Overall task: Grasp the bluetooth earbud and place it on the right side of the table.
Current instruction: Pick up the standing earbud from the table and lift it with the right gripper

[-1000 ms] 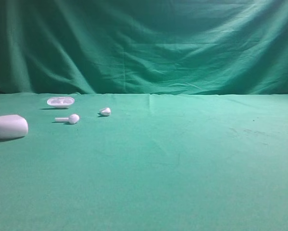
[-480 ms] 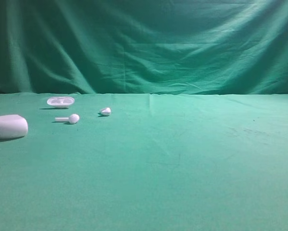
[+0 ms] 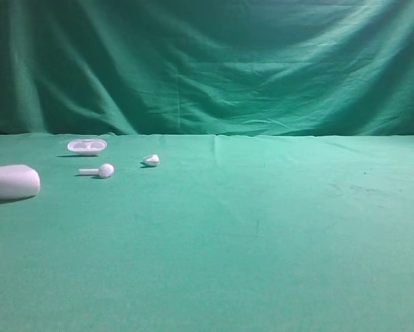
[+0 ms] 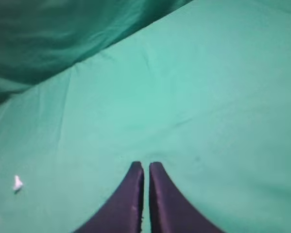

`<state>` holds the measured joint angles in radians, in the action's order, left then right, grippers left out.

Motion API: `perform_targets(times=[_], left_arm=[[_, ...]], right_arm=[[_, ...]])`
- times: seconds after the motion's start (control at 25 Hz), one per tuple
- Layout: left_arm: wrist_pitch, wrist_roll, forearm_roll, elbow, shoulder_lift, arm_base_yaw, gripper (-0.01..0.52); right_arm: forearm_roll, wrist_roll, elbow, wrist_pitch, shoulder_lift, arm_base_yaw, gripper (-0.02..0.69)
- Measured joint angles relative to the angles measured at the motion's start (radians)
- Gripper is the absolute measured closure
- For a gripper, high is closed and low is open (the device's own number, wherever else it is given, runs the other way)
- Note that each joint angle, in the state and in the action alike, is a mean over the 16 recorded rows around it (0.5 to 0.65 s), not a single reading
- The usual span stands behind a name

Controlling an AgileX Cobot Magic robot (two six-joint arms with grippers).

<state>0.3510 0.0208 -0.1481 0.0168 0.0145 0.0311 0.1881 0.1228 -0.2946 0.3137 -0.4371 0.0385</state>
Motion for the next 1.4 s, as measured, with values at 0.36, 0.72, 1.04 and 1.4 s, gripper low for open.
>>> perform_targets(times=[0.36, 0.72, 1.04, 1.4], left_arm=[[0.000, 0.000, 0.000, 0.000, 0.000, 0.000, 0.514], [0.000, 0.000, 0.000, 0.000, 0.000, 0.000, 0.514], [0.000, 0.000, 0.000, 0.000, 0.000, 0.000, 0.514], [0.000, 0.000, 0.000, 0.000, 0.000, 0.000, 0.514]], right_arm=[[0.032, -0.262, -0.272, 0.197, -0.388, 0.110, 0.665], [-0.001, -0.406, -0.584, 0.295, -0.829, 0.349, 0.665], [-0.064, -0.408, -0.894, 0.296, -1.212, 0.531, 0.637], [-0.108, -0.372, -1.244, 0.335, -1.554, 0.619, 0.443]])
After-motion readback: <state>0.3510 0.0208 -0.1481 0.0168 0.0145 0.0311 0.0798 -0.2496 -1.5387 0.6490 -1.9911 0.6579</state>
